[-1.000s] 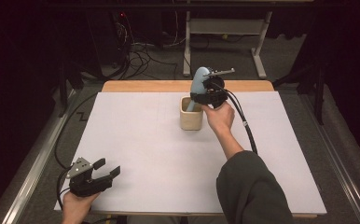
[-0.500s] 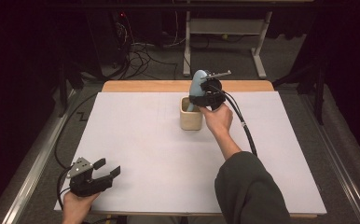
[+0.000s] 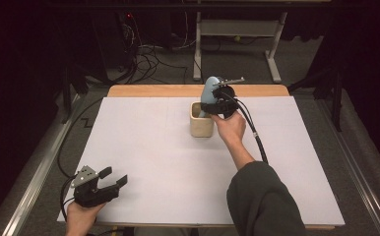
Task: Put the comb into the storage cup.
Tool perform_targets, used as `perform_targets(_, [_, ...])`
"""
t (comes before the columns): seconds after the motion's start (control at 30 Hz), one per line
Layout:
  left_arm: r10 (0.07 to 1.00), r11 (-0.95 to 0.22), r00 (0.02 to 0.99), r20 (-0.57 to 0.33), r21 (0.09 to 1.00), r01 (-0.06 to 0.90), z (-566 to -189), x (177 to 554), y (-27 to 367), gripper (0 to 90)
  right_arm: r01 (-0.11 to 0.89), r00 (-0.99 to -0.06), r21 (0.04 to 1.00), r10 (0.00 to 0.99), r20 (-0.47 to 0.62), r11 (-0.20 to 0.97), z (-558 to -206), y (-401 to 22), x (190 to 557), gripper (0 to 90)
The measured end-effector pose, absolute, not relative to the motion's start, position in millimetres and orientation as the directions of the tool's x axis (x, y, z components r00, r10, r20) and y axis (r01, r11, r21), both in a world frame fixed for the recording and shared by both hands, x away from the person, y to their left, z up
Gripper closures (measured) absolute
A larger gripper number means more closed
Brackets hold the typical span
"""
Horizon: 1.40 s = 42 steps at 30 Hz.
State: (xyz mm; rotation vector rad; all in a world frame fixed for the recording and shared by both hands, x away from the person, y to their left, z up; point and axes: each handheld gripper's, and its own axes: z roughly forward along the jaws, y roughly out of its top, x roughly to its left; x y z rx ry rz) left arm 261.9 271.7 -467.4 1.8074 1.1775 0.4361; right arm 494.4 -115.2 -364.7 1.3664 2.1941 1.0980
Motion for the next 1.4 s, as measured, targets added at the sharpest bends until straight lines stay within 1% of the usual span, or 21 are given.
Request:
perform_targets(0.17, [0.859,-0.134,0.482,-0.172,0.833,0.537,-467.2,261.6,271.9,29.1,0.604,-0.489,0.754,0.867,0.094,0.259,-365.4,-112.0,493.4,51.5])
perform_targets(0.4, [0.858,-0.135,0.484,-0.173,0.833,0.537,-467.2,261.6,271.9,29.1,0.604,-0.486,0.757,0.868,0.102,0.249,-365.5,-112.6,494.1,50.3])
perform_targets(0.63, [0.857,-0.135,0.485,-0.174,0.833,0.537,-467.3,261.7,271.7,29.1,0.610,-0.457,0.764,0.881,0.125,0.208,-364.5,-120.6,494.7,44.6])
perform_targets(0.8, [0.856,-0.138,0.487,-0.174,0.831,0.539,-467.5,262.0,270.9,29.1,0.613,-0.451,0.763,0.884,0.125,0.205,-365.7,-126.1,494.6,41.5])
perform_targets(1.0, [0.856,-0.138,0.487,-0.173,0.831,0.539,-467.8,262.2,270.7,29.1,0.618,-0.451,0.760,0.883,0.133,0.201,-366.7,-129.1,495.1,35.4])
perform_targets(1.23, [0.856,-0.135,0.486,-0.175,0.832,0.538,-467.4,261.7,271.2,29.1,0.606,-0.459,0.769,0.879,0.129,0.204,-365.5,-130.5,492.4,31.8])
perform_targets(1.4, [0.856,-0.137,0.487,-0.174,0.832,0.538,-467.3,261.7,271.0,29.1,0.595,-0.459,0.777,0.881,0.118,0.206,-364.5,-134.4,488.7,31.1])
